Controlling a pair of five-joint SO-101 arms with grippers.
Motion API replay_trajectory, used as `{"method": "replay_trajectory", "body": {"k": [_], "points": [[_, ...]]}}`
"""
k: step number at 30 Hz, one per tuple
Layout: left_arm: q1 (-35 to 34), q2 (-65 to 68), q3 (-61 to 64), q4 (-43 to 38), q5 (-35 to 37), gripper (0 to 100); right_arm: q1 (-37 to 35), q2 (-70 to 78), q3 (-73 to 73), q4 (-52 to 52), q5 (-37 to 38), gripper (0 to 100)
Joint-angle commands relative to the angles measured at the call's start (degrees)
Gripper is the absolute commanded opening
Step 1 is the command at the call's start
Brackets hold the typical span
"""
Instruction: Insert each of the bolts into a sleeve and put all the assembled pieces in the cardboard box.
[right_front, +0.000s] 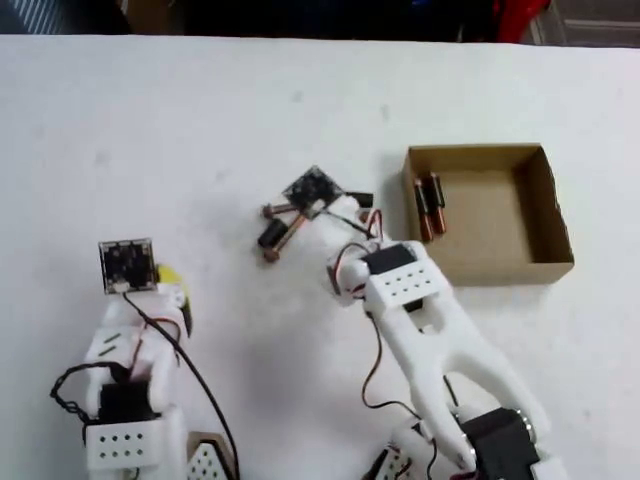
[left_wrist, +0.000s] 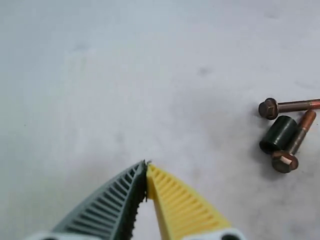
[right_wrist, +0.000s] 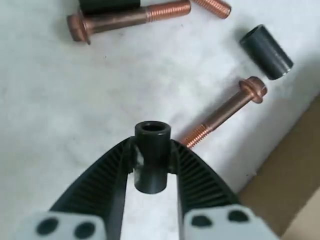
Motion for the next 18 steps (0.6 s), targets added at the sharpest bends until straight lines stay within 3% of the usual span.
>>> {"method": "replay_trajectory", "body": {"k": [1, 18], "points": [[1.01, -0.22, 0.00, 0.18, -0.53, 2, 0.57, -2.42, 0.00, 0.04, -0.79, 1.8], [1.01, -0.31, 0.00, 2.11, -0.53, 2, -1.98, -2.42, 5.63, 0.84, -0.18, 1.8]]}}
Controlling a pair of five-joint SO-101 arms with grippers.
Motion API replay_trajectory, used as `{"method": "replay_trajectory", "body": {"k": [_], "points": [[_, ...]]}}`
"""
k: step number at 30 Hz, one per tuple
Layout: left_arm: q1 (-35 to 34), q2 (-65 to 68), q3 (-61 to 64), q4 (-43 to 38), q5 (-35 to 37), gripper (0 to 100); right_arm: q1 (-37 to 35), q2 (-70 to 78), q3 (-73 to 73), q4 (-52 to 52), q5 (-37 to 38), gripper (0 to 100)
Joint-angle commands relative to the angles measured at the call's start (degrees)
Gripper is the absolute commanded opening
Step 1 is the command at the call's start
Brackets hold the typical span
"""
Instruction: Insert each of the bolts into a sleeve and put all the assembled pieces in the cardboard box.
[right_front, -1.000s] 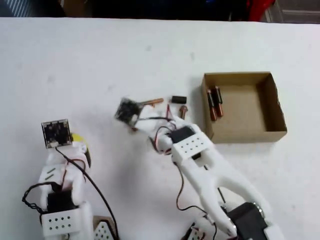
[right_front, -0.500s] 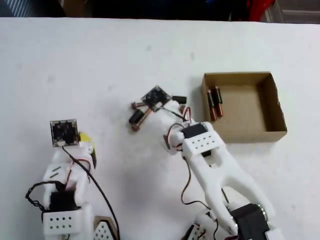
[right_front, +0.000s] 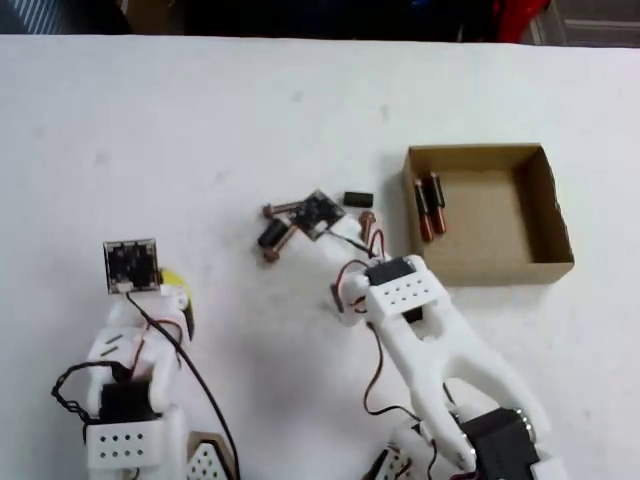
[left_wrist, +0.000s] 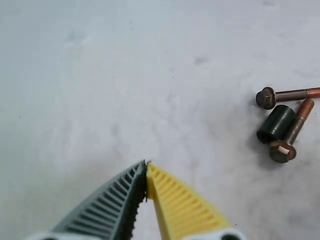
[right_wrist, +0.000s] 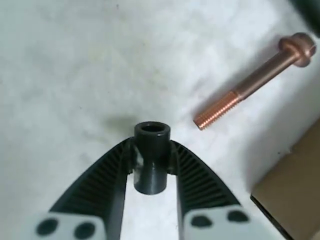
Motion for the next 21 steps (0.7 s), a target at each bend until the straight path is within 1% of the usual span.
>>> {"method": "replay_trajectory", "body": {"k": [1, 4, 13, 17, 18, 21], "points": [[0.66, -0.31, 0.00, 0.09, -0.53, 2, -2.07, -2.42, 0.09, 0.84, 0.09, 1.8], [0.66, -0.31, 0.00, 0.09, -0.53, 2, -2.68, -2.42, 0.18, 2.59, 0.09, 1.8], [0.66, -0.31, 0.00, 0.09, -0.53, 2, -2.77, -2.42, 0.26, 3.47, 0.09, 1.9], [0.66, -0.31, 0.00, 0.09, -0.53, 2, -3.30, -2.42, 0.09, 5.23, 3.69, 7.1], [0.66, -0.31, 0.00, 0.09, -0.53, 2, -3.47, -2.42, 0.09, 5.32, 3.52, 7.8], [0.66, -0.22, 0.00, 0.09, -0.53, 2, -3.47, -2.42, 0.00, 5.05, 3.87, 5.8]]}}
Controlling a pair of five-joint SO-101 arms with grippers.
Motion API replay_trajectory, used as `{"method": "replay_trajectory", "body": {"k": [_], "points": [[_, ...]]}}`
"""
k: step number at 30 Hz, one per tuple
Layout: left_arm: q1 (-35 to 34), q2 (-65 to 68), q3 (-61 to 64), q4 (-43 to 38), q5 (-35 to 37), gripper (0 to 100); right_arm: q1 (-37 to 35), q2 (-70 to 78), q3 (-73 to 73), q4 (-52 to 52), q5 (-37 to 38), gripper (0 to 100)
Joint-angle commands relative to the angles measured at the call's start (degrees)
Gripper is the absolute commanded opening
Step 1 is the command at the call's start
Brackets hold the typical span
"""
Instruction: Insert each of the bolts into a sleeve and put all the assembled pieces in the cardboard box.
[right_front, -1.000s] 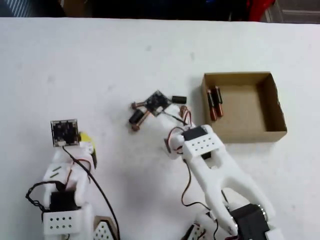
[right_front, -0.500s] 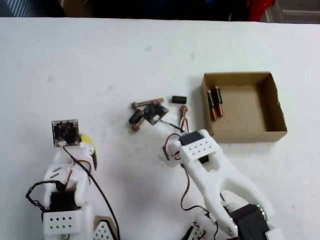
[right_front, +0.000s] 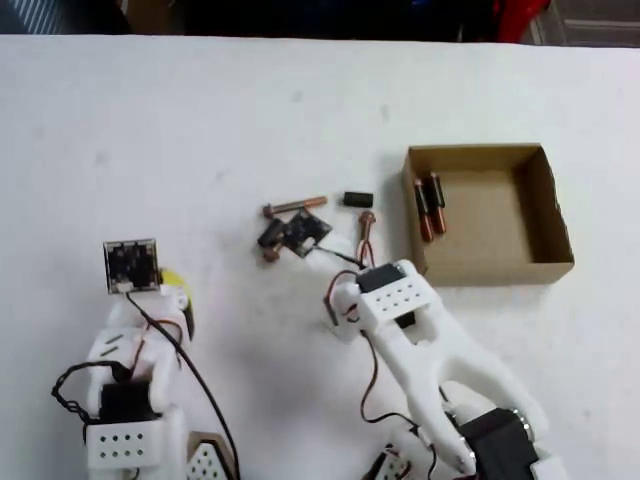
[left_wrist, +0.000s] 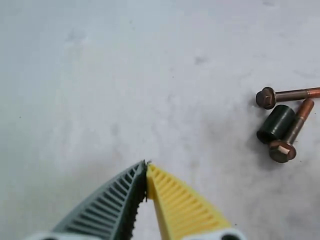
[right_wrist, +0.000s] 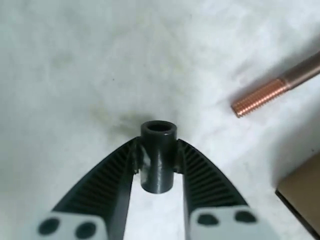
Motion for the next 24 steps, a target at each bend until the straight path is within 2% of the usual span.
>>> {"method": "replay_trajectory", "body": {"k": [1, 14, 19, 24], "points": [[0.66, -0.22, 0.00, 0.09, -0.53, 2, -0.57, -2.42, -0.70, 0.31, 1.05, 5.6], [0.66, -0.22, 0.00, 0.18, -0.53, 2, -3.56, -1.80, -0.44, 0.31, 1.23, 10.8], [0.66, -0.22, 0.00, 0.18, -0.53, 2, -3.56, 4.26, -2.29, 0.22, 4.13, 10.8], [0.66, -0.22, 0.00, 0.18, -0.53, 2, -3.30, 9.27, -5.36, 0.48, 3.96, 10.5]]}}
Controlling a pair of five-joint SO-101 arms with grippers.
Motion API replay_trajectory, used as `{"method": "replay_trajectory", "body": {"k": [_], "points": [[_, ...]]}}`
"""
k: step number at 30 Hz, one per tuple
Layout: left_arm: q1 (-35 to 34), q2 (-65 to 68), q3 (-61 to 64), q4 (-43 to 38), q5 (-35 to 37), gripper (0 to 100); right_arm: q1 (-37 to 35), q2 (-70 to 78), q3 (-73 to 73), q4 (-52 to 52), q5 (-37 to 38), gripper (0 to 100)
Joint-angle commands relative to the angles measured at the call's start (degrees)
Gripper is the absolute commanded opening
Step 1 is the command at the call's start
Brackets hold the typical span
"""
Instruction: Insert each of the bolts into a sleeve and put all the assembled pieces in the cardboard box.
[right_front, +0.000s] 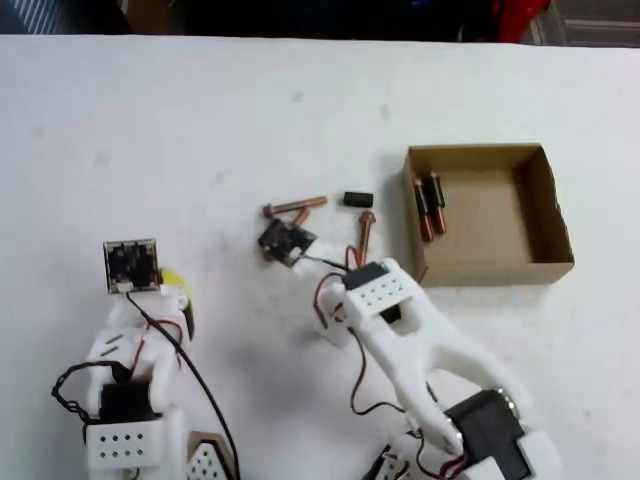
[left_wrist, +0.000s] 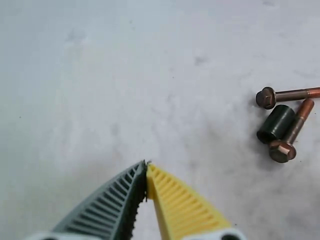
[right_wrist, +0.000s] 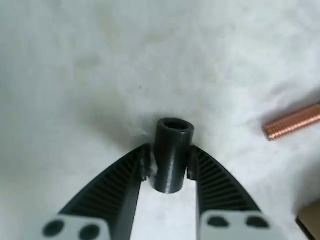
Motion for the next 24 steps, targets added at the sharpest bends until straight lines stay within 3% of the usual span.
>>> {"method": "replay_trajectory", "body": {"k": [1, 4, 8, 14, 22, 24], "points": [[0.66, -0.22, 0.00, 0.18, -0.53, 2, -0.31, 2.24, -2.73, 0.40, 0.88, 10.5], [0.66, -0.22, 0.00, 0.18, -0.53, 2, -0.31, 2.33, -2.73, 0.22, 1.05, 9.7], [0.66, -0.22, 0.00, 0.18, -0.53, 2, -0.57, 2.33, -2.73, -0.31, 0.88, 1.5], [0.66, -0.22, 0.00, 0.18, -0.53, 2, -0.31, 1.36, -2.81, -0.57, 0.88, 1.6], [0.66, -0.22, 0.00, 0.35, -0.53, 2, -0.75, -13.76, -1.23, 4.35, 0.53, 1.6], [0.66, -0.40, 0.00, 1.41, -0.53, 2, -0.66, -19.30, -0.62, 6.29, -2.64, 1.6]]}}
